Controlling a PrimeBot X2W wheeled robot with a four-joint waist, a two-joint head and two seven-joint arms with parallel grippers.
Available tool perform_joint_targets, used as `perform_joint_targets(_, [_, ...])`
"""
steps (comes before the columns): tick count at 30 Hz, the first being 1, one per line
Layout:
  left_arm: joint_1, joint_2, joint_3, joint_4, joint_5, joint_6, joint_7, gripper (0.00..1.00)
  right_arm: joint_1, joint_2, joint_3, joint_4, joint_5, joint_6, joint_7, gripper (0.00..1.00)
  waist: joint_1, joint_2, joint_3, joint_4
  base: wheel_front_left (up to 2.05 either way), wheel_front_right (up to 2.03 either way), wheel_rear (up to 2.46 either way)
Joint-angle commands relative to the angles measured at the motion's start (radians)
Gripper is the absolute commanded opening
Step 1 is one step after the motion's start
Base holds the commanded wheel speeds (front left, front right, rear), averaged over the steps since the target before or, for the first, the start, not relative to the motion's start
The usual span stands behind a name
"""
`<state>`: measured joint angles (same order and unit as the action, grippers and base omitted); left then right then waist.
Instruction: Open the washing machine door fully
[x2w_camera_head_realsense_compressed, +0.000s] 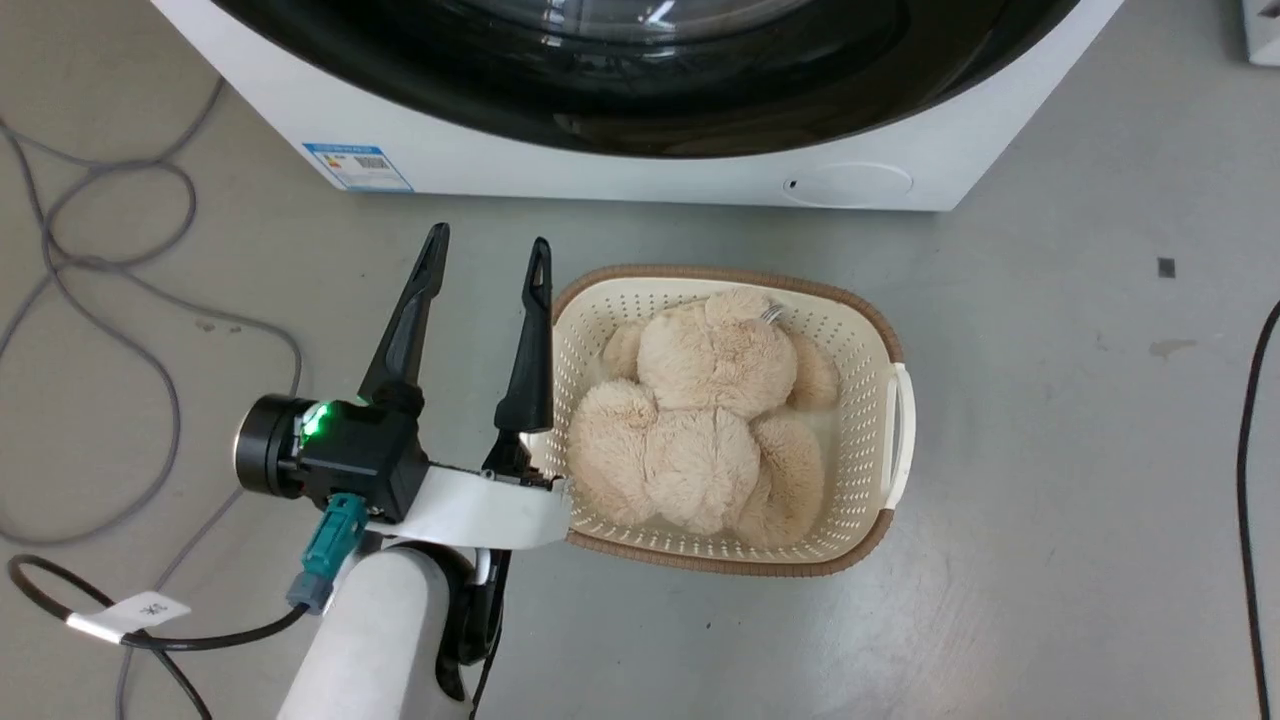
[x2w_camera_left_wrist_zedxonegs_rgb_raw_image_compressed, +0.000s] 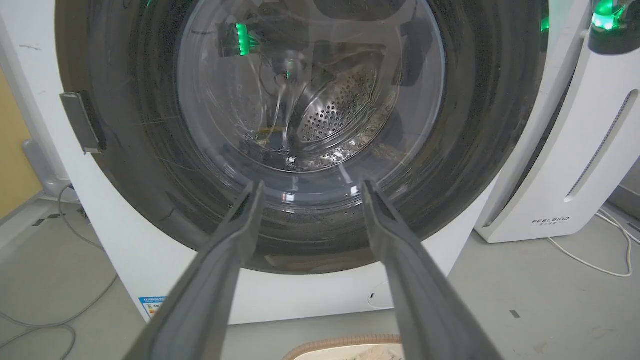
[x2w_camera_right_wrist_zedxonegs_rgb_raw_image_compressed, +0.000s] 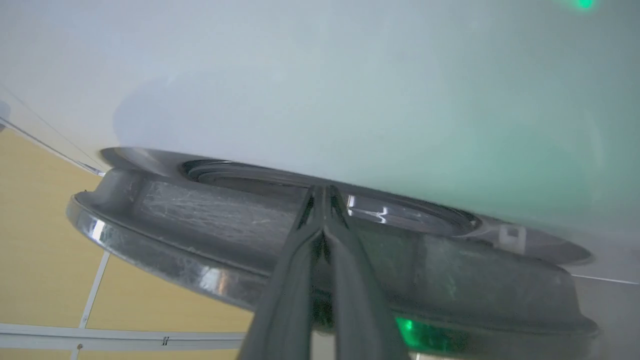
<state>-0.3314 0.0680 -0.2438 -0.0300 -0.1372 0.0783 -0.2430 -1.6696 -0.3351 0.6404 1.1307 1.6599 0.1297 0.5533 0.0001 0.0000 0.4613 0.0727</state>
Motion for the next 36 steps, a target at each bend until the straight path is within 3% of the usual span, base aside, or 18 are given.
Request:
perform_joint_targets(1, [-0.022,-0.006,-0.004,-0.004,-0.021,0.005,-0.011,1.00,-0.052,0.002,0.021,0.028,0.044,0.001,0.025,0.00,-0.0001,0.0000,0.009,0.003,0.00,0.00,0.00])
perform_joint_targets(14, [-0.030,-0.010,-0.005,0.008,-0.018,0.007,-0.019,1.00,-0.045,-0.005,0.088,0.042,0.075,0.001,0.148,0.00,-0.0001,0.0000,0.004,0.003,0.00,0.00,0.00])
perform_joint_targets(36, [0.058,0.001,0.003,0.078,-0.008,-0.003,-0.019,1.00,0.252,-0.018,0.109,-0.123,0.124,0.001,0.249,0.00,-0.0001,0.0000,-0.170,0.008,0.00,0.00,0.00])
